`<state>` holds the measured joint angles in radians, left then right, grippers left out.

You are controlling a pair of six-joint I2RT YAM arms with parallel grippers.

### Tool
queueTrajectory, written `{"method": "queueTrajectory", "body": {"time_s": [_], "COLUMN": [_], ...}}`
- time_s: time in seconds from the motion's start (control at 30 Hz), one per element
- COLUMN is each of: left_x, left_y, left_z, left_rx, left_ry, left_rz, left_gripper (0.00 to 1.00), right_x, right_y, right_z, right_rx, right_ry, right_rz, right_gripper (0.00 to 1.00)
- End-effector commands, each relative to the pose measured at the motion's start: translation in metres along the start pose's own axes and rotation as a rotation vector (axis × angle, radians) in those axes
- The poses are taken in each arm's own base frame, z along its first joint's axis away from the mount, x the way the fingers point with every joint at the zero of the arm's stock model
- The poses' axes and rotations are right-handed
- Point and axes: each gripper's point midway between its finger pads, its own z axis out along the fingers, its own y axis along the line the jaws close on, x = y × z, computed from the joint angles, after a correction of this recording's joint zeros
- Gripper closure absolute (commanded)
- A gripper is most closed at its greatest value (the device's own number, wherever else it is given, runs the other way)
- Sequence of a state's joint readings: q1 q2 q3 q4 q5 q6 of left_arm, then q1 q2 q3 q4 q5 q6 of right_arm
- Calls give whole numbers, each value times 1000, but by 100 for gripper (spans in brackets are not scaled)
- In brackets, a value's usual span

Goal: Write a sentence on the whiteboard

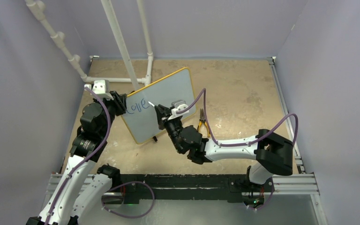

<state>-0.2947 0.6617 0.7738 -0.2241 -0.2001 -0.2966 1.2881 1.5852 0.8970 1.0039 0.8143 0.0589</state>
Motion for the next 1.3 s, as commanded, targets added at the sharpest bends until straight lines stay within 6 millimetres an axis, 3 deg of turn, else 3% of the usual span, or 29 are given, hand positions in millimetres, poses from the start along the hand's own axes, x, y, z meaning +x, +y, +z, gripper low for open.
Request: {"method": "queueTrajectory", "body": {"time_s": [0.0,0.27,0.7,1.27], "left_x": [12,13,13,11], "left_y": [-2,-3,-3,-3], "left_z": [2,2,2,2], "left_rx": [16,20,23,26], "left_ry": [38,40,39,34], "left_rz": [-13,-14,-13,-14], "left_gripper": [69,69,69,69], "right_x": [-32,-36,-27,-10], "right_y": [13,19,27,10], "right_z": [8,13,18,14], "right_rx": [-33,-49,-70,-3], "right_ry": [-79,-106,-89,-56], "right_rz": [42,13,-16,-32], "right_gripper": [100,100,100,100]}}
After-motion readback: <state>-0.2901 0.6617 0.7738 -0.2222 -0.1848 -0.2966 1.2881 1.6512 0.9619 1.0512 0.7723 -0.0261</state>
